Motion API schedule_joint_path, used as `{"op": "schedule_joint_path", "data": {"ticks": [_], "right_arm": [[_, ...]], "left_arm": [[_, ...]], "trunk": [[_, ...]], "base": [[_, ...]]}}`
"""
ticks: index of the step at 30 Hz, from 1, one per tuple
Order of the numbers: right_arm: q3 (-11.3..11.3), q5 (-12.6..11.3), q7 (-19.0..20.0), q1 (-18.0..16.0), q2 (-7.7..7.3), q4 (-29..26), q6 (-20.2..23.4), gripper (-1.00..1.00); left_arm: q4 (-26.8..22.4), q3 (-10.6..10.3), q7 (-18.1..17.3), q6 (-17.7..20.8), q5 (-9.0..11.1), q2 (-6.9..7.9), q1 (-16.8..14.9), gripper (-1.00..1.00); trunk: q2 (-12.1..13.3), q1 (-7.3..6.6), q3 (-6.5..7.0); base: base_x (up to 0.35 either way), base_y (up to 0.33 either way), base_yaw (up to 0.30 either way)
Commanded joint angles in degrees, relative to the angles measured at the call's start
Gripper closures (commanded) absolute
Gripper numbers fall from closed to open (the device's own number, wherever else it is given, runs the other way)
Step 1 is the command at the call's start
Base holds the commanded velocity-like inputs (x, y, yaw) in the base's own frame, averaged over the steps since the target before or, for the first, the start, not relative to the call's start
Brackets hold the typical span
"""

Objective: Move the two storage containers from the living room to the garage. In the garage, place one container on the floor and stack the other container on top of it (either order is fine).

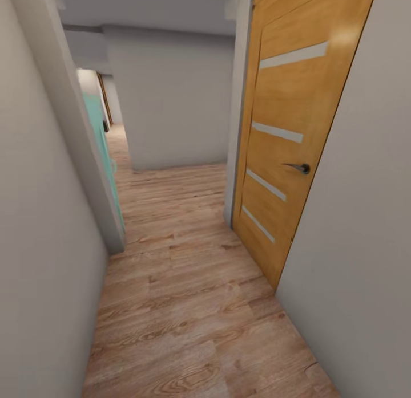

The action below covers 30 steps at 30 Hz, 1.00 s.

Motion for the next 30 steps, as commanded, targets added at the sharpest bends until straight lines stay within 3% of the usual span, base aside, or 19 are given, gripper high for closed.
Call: {"op": "schedule_joint_path", "data": {"ticks": [1,30], "right_arm": [[0.5,-0.5,0.0,-0.1,0.05,0.2,-0.3,-1.00],[0.5,-0.4,0.0,-0.1,0.05,0.2,-0.3,-1.00]], "left_arm": [[0.1,0.2,0.0,-0.2,0.4,-0.02,0.0,-1.00],[0.1,0.2,0.0,-0.2,0.4,-0.02,0.0,-1.00]], "trunk": [[0.0,0.03,-0.06],[0.0,0.03,-0.06]], "base": [[0.323,0.000,0.000],[0.323,0.000,0.000]]}}
